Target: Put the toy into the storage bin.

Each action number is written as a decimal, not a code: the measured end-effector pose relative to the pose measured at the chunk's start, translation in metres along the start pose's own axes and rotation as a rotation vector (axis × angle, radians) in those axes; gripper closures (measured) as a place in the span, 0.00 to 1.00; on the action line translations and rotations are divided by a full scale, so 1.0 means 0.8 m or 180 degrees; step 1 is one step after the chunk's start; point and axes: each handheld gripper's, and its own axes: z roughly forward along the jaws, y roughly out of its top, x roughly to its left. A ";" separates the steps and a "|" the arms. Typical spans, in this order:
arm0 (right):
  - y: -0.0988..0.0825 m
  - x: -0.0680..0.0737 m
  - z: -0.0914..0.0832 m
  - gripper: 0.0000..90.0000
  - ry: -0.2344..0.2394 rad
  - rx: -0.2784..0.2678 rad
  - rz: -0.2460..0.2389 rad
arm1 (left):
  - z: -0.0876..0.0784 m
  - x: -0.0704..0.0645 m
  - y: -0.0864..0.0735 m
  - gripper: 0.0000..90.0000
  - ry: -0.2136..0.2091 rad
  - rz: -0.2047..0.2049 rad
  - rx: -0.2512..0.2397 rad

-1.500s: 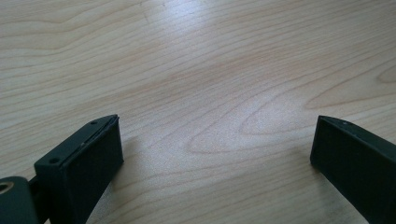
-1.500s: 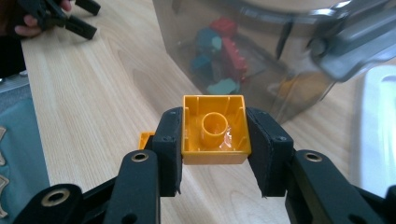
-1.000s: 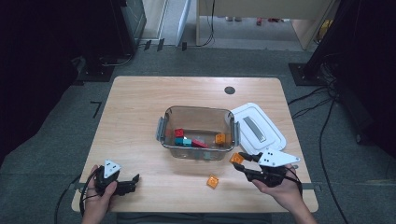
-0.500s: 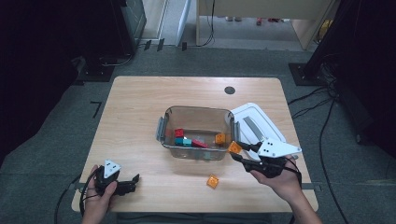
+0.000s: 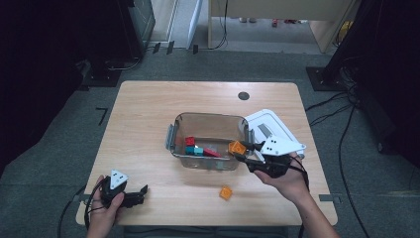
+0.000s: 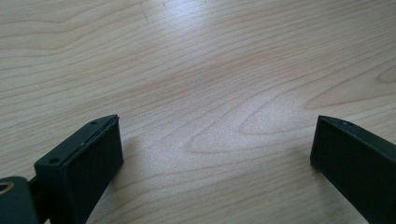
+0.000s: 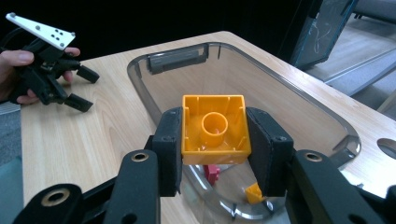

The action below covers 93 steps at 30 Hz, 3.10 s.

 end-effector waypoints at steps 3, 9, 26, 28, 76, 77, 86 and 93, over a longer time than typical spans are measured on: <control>0.003 -0.003 0.009 0.67 0.0011 0.0013 0.0031 | 0.000 0.000 0.000 0.02 0.0000 -0.0005 -0.0009; 0.010 -0.009 0.025 0.67 0.0018 0.0016 0.0084 | 0.000 0.000 0.000 0.02 0.0002 0.0001 -0.0011; 0.027 -0.026 0.071 0.67 0.0002 0.0423 0.0228 | 0.000 0.000 0.000 0.02 0.0002 0.0005 -0.0008; 0.025 -0.028 0.078 0.67 -0.0002 0.0538 0.0278 | 0.000 0.000 0.000 0.02 0.0003 0.0004 -0.0008; 0.024 -0.030 0.055 0.23 -0.0063 0.0244 0.0348 | 0.000 0.000 0.000 0.02 0.0003 0.0000 -0.0012; 0.023 -0.027 0.051 0.23 -0.0066 0.0230 0.0334 | 0.000 0.000 0.000 0.02 0.0003 0.0000 -0.0011; 0.014 -0.008 0.025 0.22 -0.0016 0.0134 0.0247 | 0.000 0.000 0.000 0.02 0.0000 -0.0002 -0.0011; 0.006 0.007 0.007 0.22 0.0016 0.0079 0.0215 | 0.000 0.000 0.000 0.02 0.0000 -0.0001 -0.0005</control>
